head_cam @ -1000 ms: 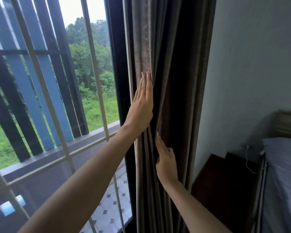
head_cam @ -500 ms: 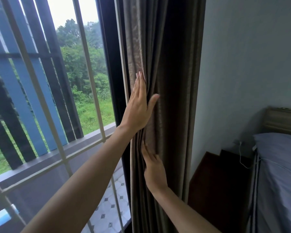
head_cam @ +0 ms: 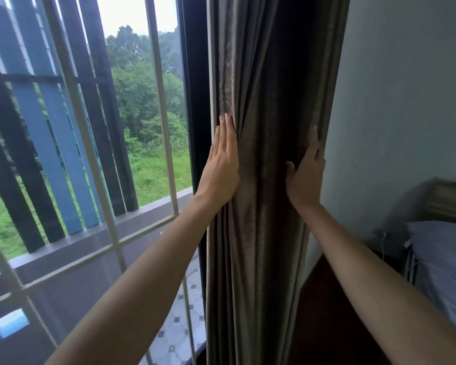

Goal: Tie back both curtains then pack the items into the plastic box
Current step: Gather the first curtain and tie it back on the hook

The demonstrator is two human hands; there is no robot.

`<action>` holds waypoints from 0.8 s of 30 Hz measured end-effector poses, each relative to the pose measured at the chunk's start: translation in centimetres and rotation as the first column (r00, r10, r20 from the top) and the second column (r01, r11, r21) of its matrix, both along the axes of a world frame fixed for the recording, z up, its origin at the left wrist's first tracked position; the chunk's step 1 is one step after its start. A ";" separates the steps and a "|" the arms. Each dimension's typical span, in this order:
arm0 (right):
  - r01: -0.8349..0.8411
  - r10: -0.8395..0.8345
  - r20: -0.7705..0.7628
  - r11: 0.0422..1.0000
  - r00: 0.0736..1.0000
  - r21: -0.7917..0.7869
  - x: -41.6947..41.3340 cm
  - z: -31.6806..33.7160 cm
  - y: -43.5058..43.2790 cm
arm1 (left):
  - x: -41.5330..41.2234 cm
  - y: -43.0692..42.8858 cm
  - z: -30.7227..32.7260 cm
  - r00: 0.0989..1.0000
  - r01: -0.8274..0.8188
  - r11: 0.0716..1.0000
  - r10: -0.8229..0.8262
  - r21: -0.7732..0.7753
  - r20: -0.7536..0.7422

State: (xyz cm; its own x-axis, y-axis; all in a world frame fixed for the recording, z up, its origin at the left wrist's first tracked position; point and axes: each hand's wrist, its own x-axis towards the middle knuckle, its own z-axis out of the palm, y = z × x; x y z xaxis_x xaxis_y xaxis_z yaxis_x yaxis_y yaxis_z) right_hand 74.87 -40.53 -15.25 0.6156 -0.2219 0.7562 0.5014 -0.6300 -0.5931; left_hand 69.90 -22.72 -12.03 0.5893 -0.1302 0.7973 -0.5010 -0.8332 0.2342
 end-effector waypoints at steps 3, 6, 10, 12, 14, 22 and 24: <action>0.003 -0.005 -0.107 1.000 0.994 -0.016 0.8 -1.4 0.1 | -0.2 0.1 0.1 1.000 0.000 1.000 0.000 0.003 -0.001; -0.048 0.043 -0.229 0.999 0.972 -0.015 0.3 -2.9 0.5 | -0.2 0.6 0.0 1.000 0.006 1.000 -0.006 0.004 -0.005; -0.135 0.097 -0.273 0.983 0.957 -0.123 -1.5 -6.3 1.5 | 0.0 1.0 -0.1 1.000 0.012 1.000 -0.012 -0.009 -0.009; -0.156 0.108 -0.250 0.971 0.962 -0.181 -2.2 -7.7 1.9 | 0.1 1.1 -0.1 1.000 0.017 1.000 -0.017 -0.001 -0.004; -0.170 0.117 -0.237 0.961 0.964 -0.217 -2.6 -8.7 2.4 | 0.3 1.2 -0.1 1.000 0.015 1.000 -0.015 0.005 -0.001; -0.264 0.221 -0.174 0.921 0.960 -0.287 -5.7 -11.9 5.5 | 0.3 0.4 -0.1 1.000 0.015 1.000 -0.015 0.022 0.006; -0.275 0.233 -0.172 0.918 0.957 -0.286 -6.6 -12.8 5.9 | 0.1 0.1 -0.1 0.999 0.032 0.999 -0.032 0.013 0.003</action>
State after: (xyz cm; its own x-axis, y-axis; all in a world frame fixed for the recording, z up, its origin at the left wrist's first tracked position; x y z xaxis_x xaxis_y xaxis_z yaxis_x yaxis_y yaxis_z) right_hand 68.28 -34.66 -28.01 0.7190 0.1828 0.6706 0.5992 -0.6517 -0.4649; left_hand 70.03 -22.63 -12.16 0.5821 -0.1599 0.7973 -0.5285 -0.8195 0.2216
